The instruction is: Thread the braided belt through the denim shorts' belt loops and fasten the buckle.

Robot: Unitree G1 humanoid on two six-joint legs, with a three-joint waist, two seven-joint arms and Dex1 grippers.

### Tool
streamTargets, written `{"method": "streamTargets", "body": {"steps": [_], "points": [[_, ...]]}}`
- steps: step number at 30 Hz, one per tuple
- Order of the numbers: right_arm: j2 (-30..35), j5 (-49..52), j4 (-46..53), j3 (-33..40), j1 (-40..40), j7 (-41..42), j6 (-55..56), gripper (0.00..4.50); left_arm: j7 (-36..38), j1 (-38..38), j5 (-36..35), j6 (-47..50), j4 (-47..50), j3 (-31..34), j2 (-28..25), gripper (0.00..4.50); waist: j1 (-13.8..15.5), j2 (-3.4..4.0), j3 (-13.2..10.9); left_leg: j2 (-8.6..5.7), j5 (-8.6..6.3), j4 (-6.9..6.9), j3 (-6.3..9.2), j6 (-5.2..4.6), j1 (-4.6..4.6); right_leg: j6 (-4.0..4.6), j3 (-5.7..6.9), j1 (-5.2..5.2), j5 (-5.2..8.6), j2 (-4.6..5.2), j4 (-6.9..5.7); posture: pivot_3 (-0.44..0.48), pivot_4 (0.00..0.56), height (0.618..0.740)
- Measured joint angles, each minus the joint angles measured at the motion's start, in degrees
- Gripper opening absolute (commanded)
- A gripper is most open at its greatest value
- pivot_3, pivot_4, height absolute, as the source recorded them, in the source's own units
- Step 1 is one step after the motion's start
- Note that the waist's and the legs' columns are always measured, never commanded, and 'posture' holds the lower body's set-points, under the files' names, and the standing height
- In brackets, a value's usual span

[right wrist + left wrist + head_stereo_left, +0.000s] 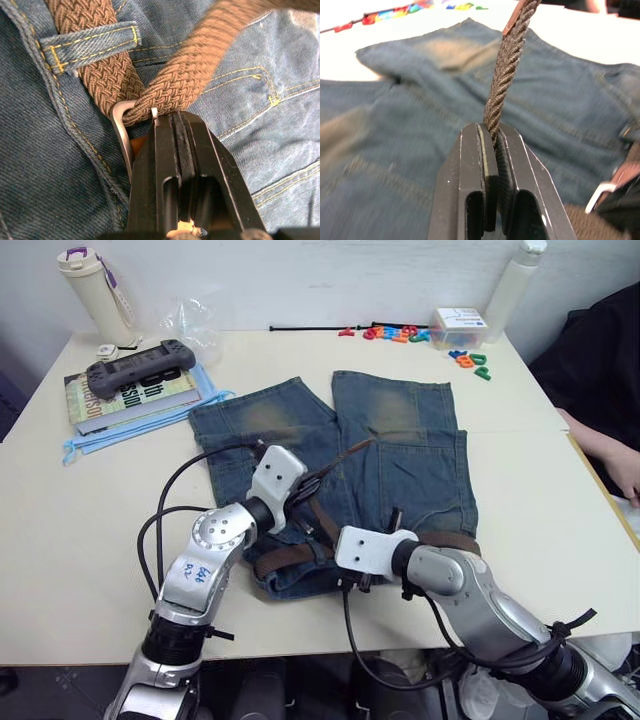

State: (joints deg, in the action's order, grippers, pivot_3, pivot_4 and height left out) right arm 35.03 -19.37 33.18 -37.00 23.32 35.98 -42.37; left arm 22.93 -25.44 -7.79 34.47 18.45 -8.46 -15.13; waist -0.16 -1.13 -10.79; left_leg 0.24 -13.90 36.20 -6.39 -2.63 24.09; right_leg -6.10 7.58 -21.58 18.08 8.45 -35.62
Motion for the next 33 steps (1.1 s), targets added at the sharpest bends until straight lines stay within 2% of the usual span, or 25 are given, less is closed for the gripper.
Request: {"method": "streamTargets", "body": {"steps": [9,17,20,25,33], "points": [[-1.76,-0.98,-1.77,0.04,2.59,5.76,-1.10,0.08,5.01,-10.71,0.24,-3.28,-13.66,-4.77,3.21,0.00,-0.06,-0.11,0.11,0.16,0.09,0.01,-0.04,-0.07,-0.07,0.04,0.03,0.03,0.02,-0.13,-0.01,0.000,0.150,0.717],[-0.93,-3.81,-3.45,-0.56,4.78,10.43,2.31,0.08,11.30,-20.36,1.97,-9.66,-33.98,-9.12,8.95,0.00,0.08,-0.13,0.12,0.18,0.10,0.06,-0.09,-0.12,-0.06,0.05,0.13,0.02,0.03,-0.13,0.00,0.000,0.150,0.717],[-0.76,-5.27,-3.68,-0.65,4.64,11.41,3.95,0.08,12.93,-23.81,2.99,-12.87,-42.57,-9.42,11.75,0.00,0.16,-0.14,0.14,0.18,0.08,0.10,-0.09,-0.13,-0.05,0.05,0.14,0.03,0.03,-0.11,-0.01,0.000,0.150,0.717],[-0.56,-6.97,-3.66,-0.63,4.23,12.33,5.30,0.08,14.24,-27.31,3.68,-16.67,-50.89,-8.97,15.97,0.00,0.32,-0.17,0.20,0.17,0.04,0.17,-0.07,-0.20,-0.04,0.05,0.13,0.07,0.03,-0.06,0.02,0.000,0.150,0.717],[-0.89,-9.26,-3.65,-0.58,3.23,12.73,6.29,0.08,15.36,-29.88,5.42,-21.41,-58.83,-7.90,18.76,0.00,0.32,-0.20,0.40,0.17,-0.01,0.20,-0.04,-0.23,-0.04,0.05,0.14,0.11,0.03,-0.03,0.03,0.000,0.150,0.717]]}}
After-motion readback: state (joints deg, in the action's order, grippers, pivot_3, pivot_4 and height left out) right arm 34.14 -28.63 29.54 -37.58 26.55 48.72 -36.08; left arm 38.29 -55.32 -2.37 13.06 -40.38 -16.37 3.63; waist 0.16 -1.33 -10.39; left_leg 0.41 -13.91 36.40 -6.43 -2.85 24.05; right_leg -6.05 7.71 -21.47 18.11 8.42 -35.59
